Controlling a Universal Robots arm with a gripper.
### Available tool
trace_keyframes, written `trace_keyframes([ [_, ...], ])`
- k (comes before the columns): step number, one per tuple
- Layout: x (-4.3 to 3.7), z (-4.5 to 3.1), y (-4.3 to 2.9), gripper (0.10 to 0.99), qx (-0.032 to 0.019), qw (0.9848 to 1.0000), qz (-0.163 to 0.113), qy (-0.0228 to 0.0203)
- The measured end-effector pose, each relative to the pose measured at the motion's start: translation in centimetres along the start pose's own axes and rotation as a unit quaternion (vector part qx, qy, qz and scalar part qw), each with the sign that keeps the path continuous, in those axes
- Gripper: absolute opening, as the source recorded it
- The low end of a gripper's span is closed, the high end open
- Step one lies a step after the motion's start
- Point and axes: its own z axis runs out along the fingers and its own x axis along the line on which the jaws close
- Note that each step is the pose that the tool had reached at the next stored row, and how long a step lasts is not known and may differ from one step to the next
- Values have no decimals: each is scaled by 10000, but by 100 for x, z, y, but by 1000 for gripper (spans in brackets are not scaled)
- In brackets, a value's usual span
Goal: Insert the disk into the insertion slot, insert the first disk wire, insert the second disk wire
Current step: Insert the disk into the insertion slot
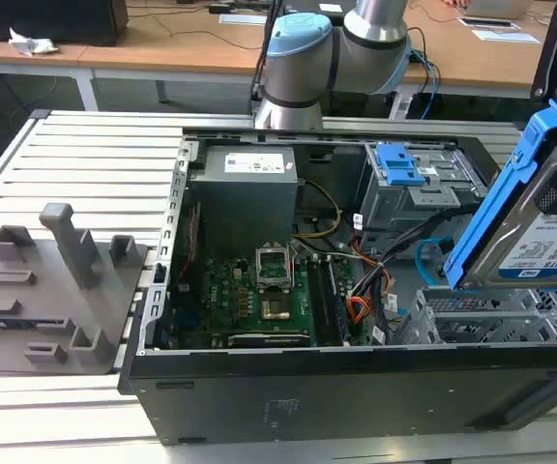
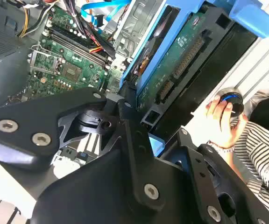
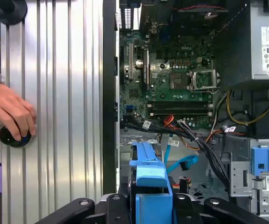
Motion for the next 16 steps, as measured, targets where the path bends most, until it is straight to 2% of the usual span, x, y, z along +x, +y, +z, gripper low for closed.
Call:
trace_keyframes([
  [4, 0, 49, -2, 365, 0, 10000, 0, 0],
  [16, -1, 136, -5, 365, 0, 10000, 0, 0],
])
